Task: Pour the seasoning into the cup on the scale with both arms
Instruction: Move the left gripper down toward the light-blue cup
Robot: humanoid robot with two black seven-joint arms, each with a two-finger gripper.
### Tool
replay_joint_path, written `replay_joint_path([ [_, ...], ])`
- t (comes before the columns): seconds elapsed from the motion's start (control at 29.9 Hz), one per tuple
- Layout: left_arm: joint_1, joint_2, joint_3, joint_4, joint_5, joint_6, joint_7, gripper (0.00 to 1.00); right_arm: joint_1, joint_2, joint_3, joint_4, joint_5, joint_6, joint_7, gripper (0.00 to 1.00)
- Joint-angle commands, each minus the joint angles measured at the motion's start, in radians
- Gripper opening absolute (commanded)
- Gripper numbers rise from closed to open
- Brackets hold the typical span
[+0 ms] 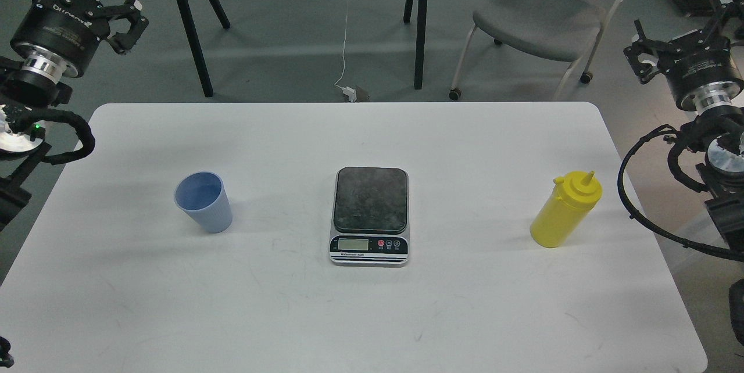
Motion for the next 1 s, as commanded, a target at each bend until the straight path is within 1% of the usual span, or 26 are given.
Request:
replay_joint_path([
  [0.0,-0.003,-0.003,0.003,-0.006,0.001,0.008,-0.005,1.00,0.002,0.008,0.001,0.005,0.000,0.000,0.000,1.00],
  [0.17,-0.008,0.011,0.005,-0.033,0.002,0.009,-0.004,1.00,-0.001,0.013,0.003,0.011,0.000,0.000,0.000,1.00],
  [0.23,-0.006,0.039,0.020,-0.049,0.026,-0.007,0.007,1.00,-0.003,0.010,0.005,0.017,0.000,0.000,0.000,1.00],
  [0.27,-0.009,0.065,0.038,-0.068,0.075,-0.018,0.006,1.00,-0.006,0.005,0.005,0.020,0.000,0.000,0.000,1.00],
  [0.43,-0.034,0.177,0.046,-0.196,0.510,-0.018,-0.001,1.00,-0.024,-0.004,0.003,0.073,0.000,0.000,0.000,1.00],
  [0.64,-0.020,0.259,0.060,-0.256,1.006,-0.017,-0.005,1.00,-0.046,-0.018,0.003,0.092,0.000,0.000,0.000,1.00],
  [0.8,0.015,0.254,0.071,-0.259,1.351,0.020,-0.010,0.99,-0.060,-0.039,0.005,0.098,0.000,0.000,0.002,1.00],
  [0.87,0.023,0.250,0.092,-0.266,1.470,0.048,-0.011,0.96,-0.061,-0.048,0.005,0.098,0.000,0.000,0.002,1.00],
  [0.97,0.024,0.250,0.185,-0.303,1.609,0.142,-0.011,0.93,-0.063,-0.071,0.005,0.098,0.001,0.000,0.002,1.00],
])
